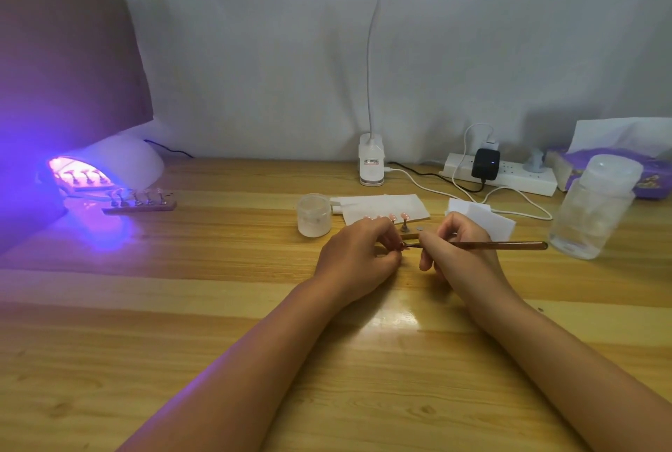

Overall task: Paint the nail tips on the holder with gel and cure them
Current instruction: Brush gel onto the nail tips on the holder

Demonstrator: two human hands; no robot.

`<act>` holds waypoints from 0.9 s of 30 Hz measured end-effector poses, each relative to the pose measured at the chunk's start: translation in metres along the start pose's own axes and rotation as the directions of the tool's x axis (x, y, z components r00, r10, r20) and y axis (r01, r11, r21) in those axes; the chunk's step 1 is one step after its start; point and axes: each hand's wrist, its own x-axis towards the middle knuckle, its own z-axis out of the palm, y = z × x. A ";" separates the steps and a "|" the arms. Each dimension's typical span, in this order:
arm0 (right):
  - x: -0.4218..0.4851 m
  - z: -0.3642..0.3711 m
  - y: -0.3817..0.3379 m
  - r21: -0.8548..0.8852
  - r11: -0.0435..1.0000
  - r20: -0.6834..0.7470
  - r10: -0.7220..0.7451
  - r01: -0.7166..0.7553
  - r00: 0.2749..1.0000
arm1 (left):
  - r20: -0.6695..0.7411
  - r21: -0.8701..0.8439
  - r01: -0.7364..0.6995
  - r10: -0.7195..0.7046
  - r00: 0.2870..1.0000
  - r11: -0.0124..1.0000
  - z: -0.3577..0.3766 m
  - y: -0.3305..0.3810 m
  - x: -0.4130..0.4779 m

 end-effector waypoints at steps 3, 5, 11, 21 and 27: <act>0.001 0.001 0.000 -0.008 1.000 -0.019 0.005 -0.005 1.000 | -0.002 0.001 0.000 0.000 1.000 1.000 0.000 0.000 0.000; 0.001 0.001 0.001 -0.013 1.000 -0.041 0.005 -0.006 0.999 | -0.001 -0.003 0.004 -0.004 1.000 1.000 0.001 -0.001 0.001; 0.001 0.001 0.003 -0.003 1.000 -0.090 -0.012 0.011 0.996 | 0.002 -0.013 0.021 -0.021 1.000 1.000 0.001 -0.002 0.000; 0.002 -0.001 0.001 0.103 0.995 -0.056 -0.003 0.009 0.998 | -0.004 -0.046 0.030 -0.030 1.000 0.999 0.001 -0.003 0.000; 0.003 -0.002 0.002 0.101 0.995 -0.037 -0.010 0.014 0.999 | -0.006 -0.057 0.037 -0.038 0.999 0.998 0.002 -0.004 0.000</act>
